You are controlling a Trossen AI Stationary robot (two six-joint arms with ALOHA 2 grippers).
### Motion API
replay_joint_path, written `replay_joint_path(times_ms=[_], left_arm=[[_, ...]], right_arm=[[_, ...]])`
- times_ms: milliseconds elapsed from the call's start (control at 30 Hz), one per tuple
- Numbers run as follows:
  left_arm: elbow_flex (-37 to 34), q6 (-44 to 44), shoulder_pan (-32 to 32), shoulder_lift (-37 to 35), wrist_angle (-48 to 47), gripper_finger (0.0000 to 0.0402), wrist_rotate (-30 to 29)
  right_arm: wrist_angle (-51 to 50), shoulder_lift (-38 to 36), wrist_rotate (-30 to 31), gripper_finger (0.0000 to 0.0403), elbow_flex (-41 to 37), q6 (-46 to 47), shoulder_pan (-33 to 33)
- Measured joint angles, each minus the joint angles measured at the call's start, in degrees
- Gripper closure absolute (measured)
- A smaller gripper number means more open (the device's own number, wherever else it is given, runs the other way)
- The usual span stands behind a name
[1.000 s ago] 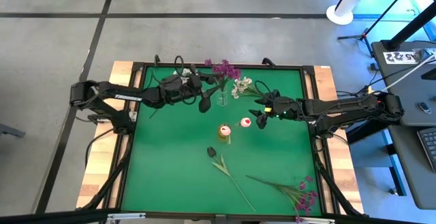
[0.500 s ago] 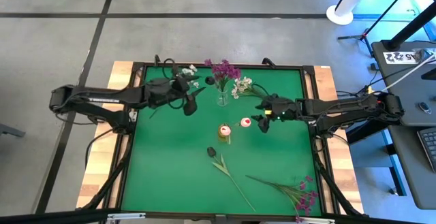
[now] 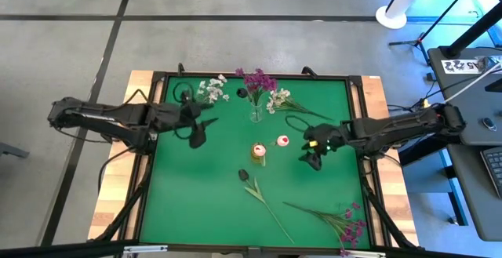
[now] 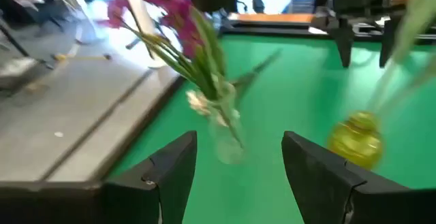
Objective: Sort flowers into vase by color
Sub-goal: Put the violet flowers into the transparent vase
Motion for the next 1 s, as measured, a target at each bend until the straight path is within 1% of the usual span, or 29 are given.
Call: replay_joint_path(times_ms=[67, 167, 233, 367, 467, 533, 667, 733, 833, 1000], left_arm=[[0.0, -2.8, -2.6, 0.0, -3.1, 0.0189, 2.1], [0.0, -7.0, -6.7, 0.9, -5.1, 0.0189, 7.4], [-0.7, -9.2, -9.6, 1.8, -5.0, 0.0189, 9.4], [-2.4, -12.2, -15.0, 3.9, -5.0, 0.0189, 9.8], [-3.3, -14.1, -17.6, 5.3, -4.5, 0.0189, 7.5], [-3.7, -14.6, -18.7, 6.0, -3.5, 0.0189, 5.7], [-4.1, -14.6, -19.7, 6.7, -1.1, 0.0189, 4.1], [-4.2, -14.1, -19.6, 6.8, -1.5, 0.0189, 3.4], [-4.2, -13.9, -19.6, 6.7, -1.3, 0.0189, 2.5], [-4.2, -14.0, -19.6, 6.8, -1.3, 0.0189, 2.4]], right_arm=[[-1.5, 0.0, 1.7, 0.0139, 1.5, 2.2, 3.6], [-3.4, 0.0, 6.7, 0.0139, 4.0, 5.2, 9.6], [-2.6, 0.0, 10.5, 0.0139, 5.6, 6.5, 13.5], [2.5, 0.1, 20.1, 0.0139, 6.4, 7.8, 20.7], [7.9, 1.9, 25.7, 0.0139, 6.5, 7.9, 25.0], [11.0, 4.2, 27.2, 0.0139, 6.5, 8.0, 27.1], [16.3, 10.0, 27.9, 0.0139, 6.5, 8.5, 29.3], [18.6, 13.6, 30.3, 0.0139, 6.4, 10.3, 30.3], [24.7, 19.3, 33.0, 0.0139, 6.4, 11.1, 31.6], [35.8, 27.6, 32.4, 0.0139, 6.5, 12.3, 31.5]])
